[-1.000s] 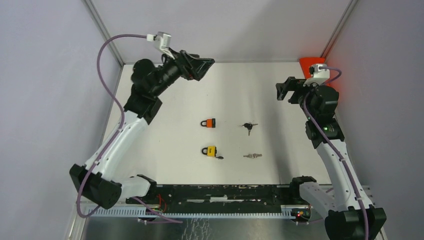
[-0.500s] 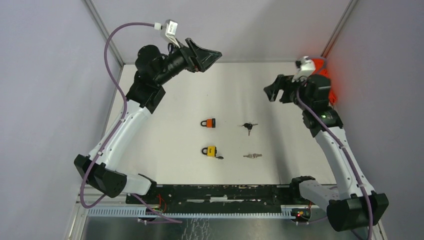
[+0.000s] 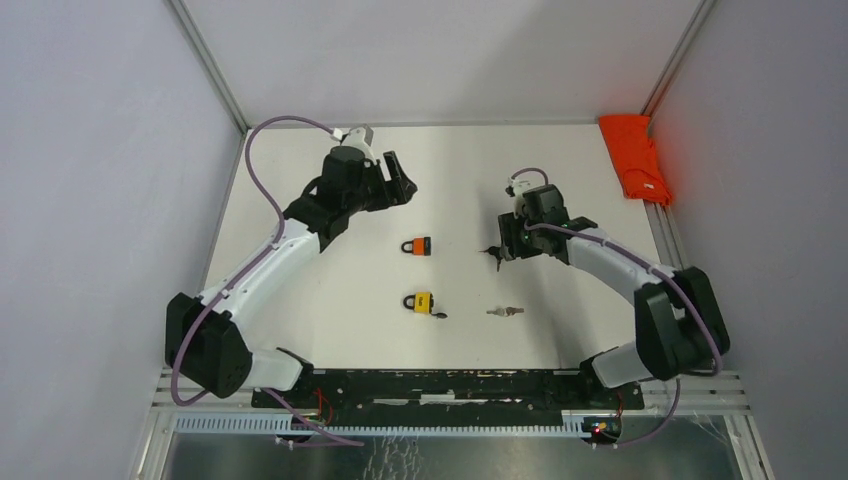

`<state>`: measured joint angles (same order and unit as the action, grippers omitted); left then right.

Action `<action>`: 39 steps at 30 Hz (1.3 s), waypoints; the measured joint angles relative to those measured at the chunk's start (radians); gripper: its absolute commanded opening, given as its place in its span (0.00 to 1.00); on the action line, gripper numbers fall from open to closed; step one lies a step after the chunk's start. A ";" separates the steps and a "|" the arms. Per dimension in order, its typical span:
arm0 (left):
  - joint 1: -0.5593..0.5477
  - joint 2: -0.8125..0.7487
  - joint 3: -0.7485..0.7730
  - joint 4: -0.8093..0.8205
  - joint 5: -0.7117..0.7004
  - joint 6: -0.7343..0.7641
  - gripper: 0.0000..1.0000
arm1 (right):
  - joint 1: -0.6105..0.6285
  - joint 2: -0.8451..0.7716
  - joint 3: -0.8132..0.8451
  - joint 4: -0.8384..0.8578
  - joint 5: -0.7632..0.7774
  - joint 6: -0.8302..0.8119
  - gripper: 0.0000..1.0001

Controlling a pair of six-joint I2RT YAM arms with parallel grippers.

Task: Unlock with the key

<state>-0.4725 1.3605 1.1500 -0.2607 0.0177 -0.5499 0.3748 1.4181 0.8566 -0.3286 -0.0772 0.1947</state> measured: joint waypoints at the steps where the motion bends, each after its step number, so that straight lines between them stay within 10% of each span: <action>1: -0.001 0.002 -0.008 0.000 -0.013 0.001 0.82 | 0.004 0.031 0.004 0.005 0.008 -0.006 0.54; 22: -0.006 0.026 -0.039 0.001 -0.095 0.008 0.82 | 0.043 0.281 0.129 0.058 0.038 -0.045 0.54; 39: -0.007 -0.006 -0.044 0.000 -0.096 0.008 0.82 | 0.057 0.289 0.113 0.067 0.083 -0.048 0.20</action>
<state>-0.4793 1.3540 1.1057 -0.2604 -0.0780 -0.5415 0.4320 1.7073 0.9695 -0.2619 0.0059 0.1471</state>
